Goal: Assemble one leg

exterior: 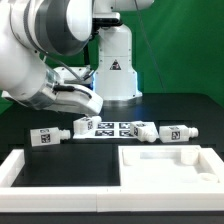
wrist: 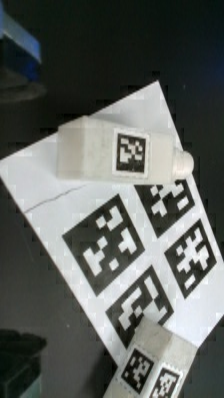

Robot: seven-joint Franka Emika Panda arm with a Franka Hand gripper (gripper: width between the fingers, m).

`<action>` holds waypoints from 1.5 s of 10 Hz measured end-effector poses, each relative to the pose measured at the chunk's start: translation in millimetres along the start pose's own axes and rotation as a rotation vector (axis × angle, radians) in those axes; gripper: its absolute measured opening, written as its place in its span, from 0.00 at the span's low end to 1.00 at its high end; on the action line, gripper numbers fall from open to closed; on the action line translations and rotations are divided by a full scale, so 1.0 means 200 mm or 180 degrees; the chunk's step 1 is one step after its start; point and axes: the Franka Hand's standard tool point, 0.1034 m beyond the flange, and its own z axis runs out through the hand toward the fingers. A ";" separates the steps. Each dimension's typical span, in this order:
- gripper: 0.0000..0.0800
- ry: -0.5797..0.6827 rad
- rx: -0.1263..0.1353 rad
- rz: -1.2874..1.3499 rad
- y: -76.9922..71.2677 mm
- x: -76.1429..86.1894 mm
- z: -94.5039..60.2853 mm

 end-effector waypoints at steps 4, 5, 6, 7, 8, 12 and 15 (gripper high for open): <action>0.81 -0.0078 -0.0017 0.0052 0.04 0.00 0.10; 0.81 -0.0081 -0.0017 0.0053 0.04 0.00 0.10; 0.81 -0.0069 -0.0020 0.0058 0.05 0.01 0.11; 0.81 -0.0011 -0.0035 0.0094 0.09 0.03 0.18; 0.81 -0.0049 -0.0041 0.0130 0.11 0.02 0.24; 0.66 -0.0066 -0.0058 0.0156 0.13 0.03 0.27; 0.36 -0.0068 -0.0059 0.0156 0.13 0.03 0.27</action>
Offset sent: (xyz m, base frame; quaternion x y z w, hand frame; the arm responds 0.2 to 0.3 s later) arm 0.0000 0.0000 0.0000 0.0000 0.0000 0.0000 1.0000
